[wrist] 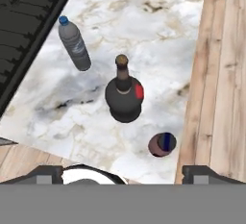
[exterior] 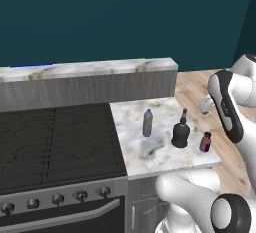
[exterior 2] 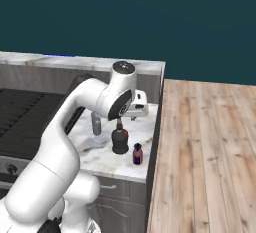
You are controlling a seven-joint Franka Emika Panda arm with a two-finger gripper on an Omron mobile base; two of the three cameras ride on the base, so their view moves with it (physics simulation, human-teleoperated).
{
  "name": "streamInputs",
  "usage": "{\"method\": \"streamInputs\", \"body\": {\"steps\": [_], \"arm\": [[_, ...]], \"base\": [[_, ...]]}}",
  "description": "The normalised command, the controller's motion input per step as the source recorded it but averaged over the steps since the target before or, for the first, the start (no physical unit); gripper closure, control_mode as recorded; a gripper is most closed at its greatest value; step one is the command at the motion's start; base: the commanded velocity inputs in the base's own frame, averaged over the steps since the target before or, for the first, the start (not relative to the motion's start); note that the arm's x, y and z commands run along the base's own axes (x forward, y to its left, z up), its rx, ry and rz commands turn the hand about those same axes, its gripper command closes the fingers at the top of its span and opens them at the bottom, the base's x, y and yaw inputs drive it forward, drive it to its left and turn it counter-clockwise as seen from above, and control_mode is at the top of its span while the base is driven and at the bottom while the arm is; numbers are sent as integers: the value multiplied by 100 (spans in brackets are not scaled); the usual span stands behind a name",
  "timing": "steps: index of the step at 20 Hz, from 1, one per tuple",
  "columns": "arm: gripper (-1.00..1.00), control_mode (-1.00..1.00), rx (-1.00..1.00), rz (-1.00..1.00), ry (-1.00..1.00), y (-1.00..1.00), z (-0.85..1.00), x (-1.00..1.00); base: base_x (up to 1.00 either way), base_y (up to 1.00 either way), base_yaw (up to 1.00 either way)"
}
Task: Place the drinks on the dining counter in a tight cluster.
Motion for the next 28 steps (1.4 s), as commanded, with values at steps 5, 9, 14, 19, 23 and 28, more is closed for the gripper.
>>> {"method": "streamInputs", "body": {"steps": [5, 9, 14, 19, 23, 28], "arm": [[-100, -100, 0, 18, -1, -74, -22, 0], [-100, -100, -3, 10, 0, -32, -23, 0], [-100, -100, -11, 0, 6, -1, -21, 0], [-100, -100, -11, 0, 4, 10, -43, 1], [-100, -100, -1, 0, -3, 1, -48, 6], [-100, -100, 0, 3, -3, 1, -36, 16]], "base": [[0, 0, 0], [0, 0, 0], [0, 0, 0], [0, 0, 0], [0, 0, 0], [0, 0, 0]]}}
